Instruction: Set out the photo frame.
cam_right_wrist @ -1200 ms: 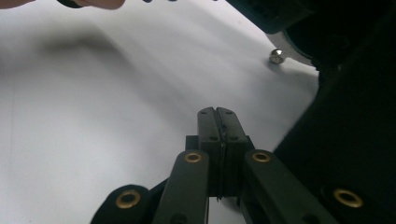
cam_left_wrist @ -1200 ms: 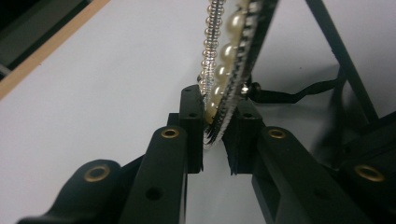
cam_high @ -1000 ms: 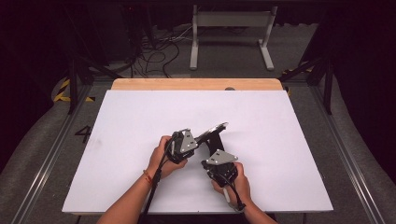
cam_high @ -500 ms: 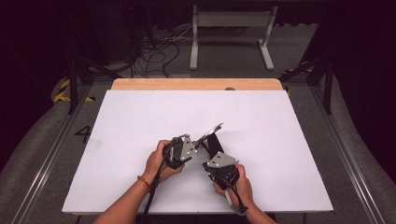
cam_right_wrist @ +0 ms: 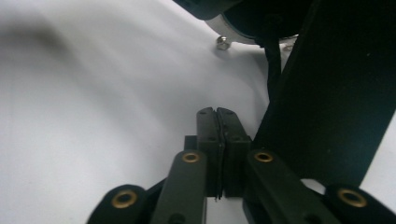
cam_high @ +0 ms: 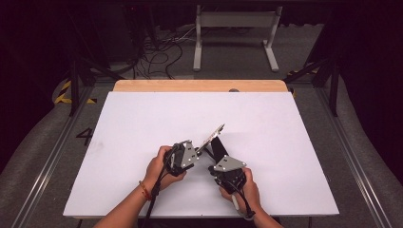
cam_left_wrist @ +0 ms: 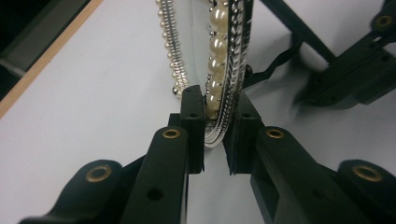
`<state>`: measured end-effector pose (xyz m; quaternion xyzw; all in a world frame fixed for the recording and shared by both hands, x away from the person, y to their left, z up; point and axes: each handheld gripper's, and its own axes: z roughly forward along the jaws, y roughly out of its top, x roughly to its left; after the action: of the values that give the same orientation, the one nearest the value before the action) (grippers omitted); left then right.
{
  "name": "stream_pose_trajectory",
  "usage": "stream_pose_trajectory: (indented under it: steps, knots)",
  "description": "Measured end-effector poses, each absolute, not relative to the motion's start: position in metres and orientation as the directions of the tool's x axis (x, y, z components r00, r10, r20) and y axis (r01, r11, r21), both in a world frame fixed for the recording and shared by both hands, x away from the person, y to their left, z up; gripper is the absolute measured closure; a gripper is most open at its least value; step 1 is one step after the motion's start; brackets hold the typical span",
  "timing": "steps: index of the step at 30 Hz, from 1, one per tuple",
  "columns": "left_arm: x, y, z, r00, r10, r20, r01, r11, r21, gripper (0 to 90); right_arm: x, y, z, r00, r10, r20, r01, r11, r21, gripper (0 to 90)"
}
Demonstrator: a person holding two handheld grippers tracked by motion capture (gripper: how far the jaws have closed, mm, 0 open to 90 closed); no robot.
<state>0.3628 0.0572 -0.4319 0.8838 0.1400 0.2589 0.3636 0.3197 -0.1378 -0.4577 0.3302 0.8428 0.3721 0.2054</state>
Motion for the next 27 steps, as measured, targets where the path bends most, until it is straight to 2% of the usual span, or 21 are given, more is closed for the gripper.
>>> stream_pose_trajectory:
  steps: [2, 4, 8, 12, 14, 16, 19, 27]
  knots:
    - [0.362, 0.058, -0.432, 0.828, 0.437, 0.352, 0.060, -0.693, 0.718, 79.7, 0.320, -0.140, -0.458, -0.703, 0.705, -0.092, 0.405, 0.503, 0.764, 88.3]
    - [0.362, 0.059, -0.432, 0.828, 0.446, 0.339, 0.071, -0.684, 0.726, 79.6, 0.319, -0.141, -0.458, -0.716, 0.692, -0.087, 0.390, 0.500, 0.773, 80.0]
    - [0.361, 0.062, -0.432, 0.833, 0.452, 0.319, 0.068, -0.656, 0.752, 77.8, 0.313, -0.146, -0.453, -0.719, 0.686, -0.114, 0.352, 0.500, 0.791, 76.7]
    - [0.358, 0.065, -0.429, 0.831, 0.460, 0.314, 0.062, -0.637, 0.768, 75.0, 0.309, -0.151, -0.446, -0.713, 0.691, -0.119, 0.337, 0.486, 0.806, 69.6]
    - [0.356, 0.067, -0.428, 0.837, 0.454, 0.307, 0.053, -0.624, 0.779, 74.8, 0.305, -0.151, -0.444, -0.700, 0.697, -0.155, 0.320, 0.500, 0.805, 64.3]
    - [0.355, 0.069, -0.426, 0.840, 0.455, 0.297, 0.050, -0.609, 0.792, 74.6, 0.305, -0.152, -0.442, -0.690, 0.699, -0.185, 0.305, 0.513, 0.803, 62.6]
    - [0.354, 0.072, -0.425, 0.843, 0.455, 0.287, 0.051, -0.598, 0.800, 74.4, 0.309, -0.154, -0.443, -0.671, 0.718, -0.186, 0.323, 0.508, 0.799, 55.6]
    - [0.355, 0.069, -0.428, 0.841, 0.457, 0.290, 0.045, -0.593, 0.804, 77.7, 0.322, -0.164, -0.451, -0.642, 0.745, -0.182, 0.354, 0.499, 0.791, 50.1]
